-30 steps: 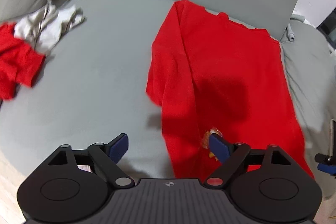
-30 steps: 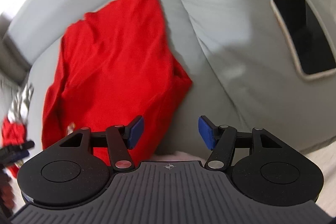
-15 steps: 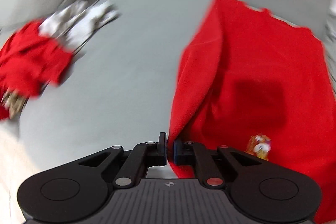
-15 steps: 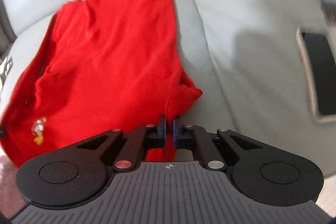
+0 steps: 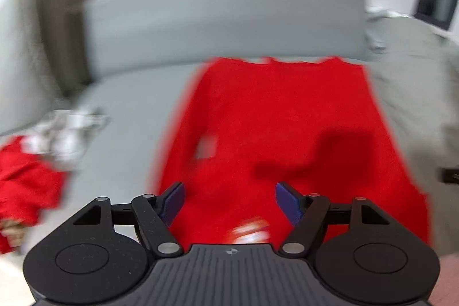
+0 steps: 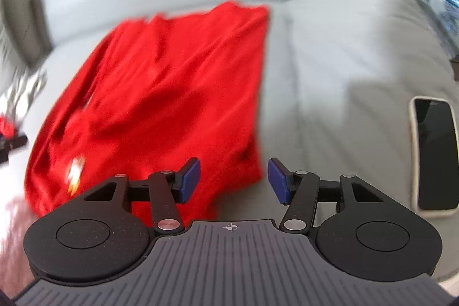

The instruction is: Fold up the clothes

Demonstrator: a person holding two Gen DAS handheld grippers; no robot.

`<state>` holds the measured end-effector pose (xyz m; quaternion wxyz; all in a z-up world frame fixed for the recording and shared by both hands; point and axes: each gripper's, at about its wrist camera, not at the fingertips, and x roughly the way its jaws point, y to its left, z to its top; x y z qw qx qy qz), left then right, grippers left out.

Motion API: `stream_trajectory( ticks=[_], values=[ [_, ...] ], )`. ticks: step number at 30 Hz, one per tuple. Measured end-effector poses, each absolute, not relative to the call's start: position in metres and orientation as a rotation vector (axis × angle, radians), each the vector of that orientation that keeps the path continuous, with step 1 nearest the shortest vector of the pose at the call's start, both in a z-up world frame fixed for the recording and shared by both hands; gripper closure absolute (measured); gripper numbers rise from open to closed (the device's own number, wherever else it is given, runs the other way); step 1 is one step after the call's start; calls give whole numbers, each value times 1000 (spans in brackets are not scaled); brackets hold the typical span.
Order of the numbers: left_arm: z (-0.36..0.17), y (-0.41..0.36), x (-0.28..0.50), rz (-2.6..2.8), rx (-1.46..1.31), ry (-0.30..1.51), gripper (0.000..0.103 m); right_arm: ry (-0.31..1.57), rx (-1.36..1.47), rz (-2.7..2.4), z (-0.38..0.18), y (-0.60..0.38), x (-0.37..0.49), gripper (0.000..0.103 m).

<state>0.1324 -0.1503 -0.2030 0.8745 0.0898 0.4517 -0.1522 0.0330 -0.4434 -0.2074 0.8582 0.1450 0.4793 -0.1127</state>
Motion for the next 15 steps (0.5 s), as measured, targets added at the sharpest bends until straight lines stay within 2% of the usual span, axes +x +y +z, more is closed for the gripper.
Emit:
stream_trajectory(
  ticks=[2, 3, 4, 5, 8, 10, 15],
  values=[
    [-219, -175, 154, -367, 178, 969, 55, 969, 350, -260, -226, -468, 52, 58],
    [-225, -183, 163, -375, 179, 985, 60, 959, 382, -266, -237, -477, 64, 69],
    [-229, -188, 169, -380, 174, 1003, 70, 960, 402, -264, -247, -482, 75, 73],
    [-238, -195, 182, -389, 159, 1032, 76, 960, 423, -262, -258, -486, 86, 73],
    [-251, -197, 208, -400, 119, 1071, 78, 962, 446, -258, -285, -494, 118, 71],
    [-257, -199, 209, -396, 125, 1082, 78, 969, 432, -268, -295, -491, 125, 52],
    [-269, -190, 212, -394, 122, 1115, 75, 998, 427, -316, -326, -492, 156, 53]
  ],
)
